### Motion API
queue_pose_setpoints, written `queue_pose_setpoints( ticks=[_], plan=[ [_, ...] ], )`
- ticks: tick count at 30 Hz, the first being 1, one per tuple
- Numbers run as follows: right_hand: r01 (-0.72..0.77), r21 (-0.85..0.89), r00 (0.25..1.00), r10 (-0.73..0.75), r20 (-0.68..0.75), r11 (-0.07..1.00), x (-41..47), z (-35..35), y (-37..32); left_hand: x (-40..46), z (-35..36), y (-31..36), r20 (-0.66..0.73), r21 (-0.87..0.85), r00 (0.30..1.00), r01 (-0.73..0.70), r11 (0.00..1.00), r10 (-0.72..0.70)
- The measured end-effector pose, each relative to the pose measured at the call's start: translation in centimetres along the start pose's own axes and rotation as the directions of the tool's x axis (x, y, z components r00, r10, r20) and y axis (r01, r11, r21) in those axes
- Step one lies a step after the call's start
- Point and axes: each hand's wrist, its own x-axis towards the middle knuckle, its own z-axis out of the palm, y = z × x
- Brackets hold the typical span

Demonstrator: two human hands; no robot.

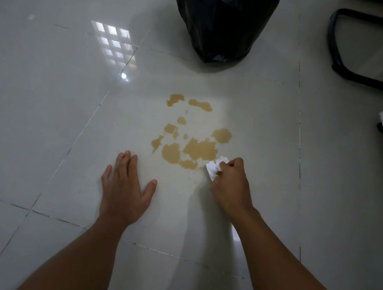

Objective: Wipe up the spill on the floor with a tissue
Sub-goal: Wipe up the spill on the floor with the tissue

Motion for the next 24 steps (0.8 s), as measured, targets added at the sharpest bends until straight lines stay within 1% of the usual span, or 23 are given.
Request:
queue_pose_setpoints(
  ticks=[1, 2, 4, 8, 12, 16, 19, 21, 24],
  plan=[
    [0.036, -0.032, 0.999, -0.035, 0.026, 0.999, 0.2, -0.2, 0.1, 0.0, 0.0, 0.0, -0.002, 0.0, 1.0, 0.0, 1.0, 0.0],
    [0.039, -0.029, 0.997, -0.038, 0.06, 0.999, 0.5, -0.6, 0.4, 0.0, 0.0, 0.0, -0.001, -0.001, 1.0, 0.001, 1.0, -0.001],
    [0.014, 0.022, 0.996, -0.016, 0.093, 1.0, 0.9, -1.2, 1.0, 0.0, 0.1, 0.0, 0.002, -0.001, 1.0, 0.004, 1.0, -0.004],
    [0.016, 0.012, 0.998, -0.017, 0.066, 1.0, 0.9, -1.1, 1.6, 0.0, 0.0, 0.1, -0.003, 0.001, 1.0, 0.013, 1.0, -0.013],
    [-0.004, 0.038, 0.995, 0.001, 0.1, 0.999, 0.6, -0.8, 1.2, 0.0, 0.0, 0.2, -0.002, 0.007, 1.0, 0.014, 1.0, -0.014],
    [-0.023, 0.071, 0.995, 0.016, 0.096, 0.997, 0.0, -0.5, 0.2, -0.1, 0.2, 0.2, -0.002, 0.022, 1.0, 0.004, 1.0, -0.004],
    [0.011, 0.076, 0.999, -0.014, 0.035, 0.997, -0.7, 1.0, -1.2, -0.1, 0.4, 0.1, -0.002, 0.023, 1.0, -0.006, 1.0, 0.006],
    [0.065, 0.07, 0.998, -0.065, 0.001, 0.995, -1.1, 2.3, -2.5, -0.1, 0.5, 0.1, 0.013, 0.037, 1.0, -0.013, 0.999, 0.013],
    [0.143, 0.059, 0.99, -0.144, 0.001, 0.988, -0.8, 3.6, -4.1, 0.0, 0.4, 0.0, 0.026, 0.052, 1.0, -0.013, 0.999, 0.011]
  ],
)
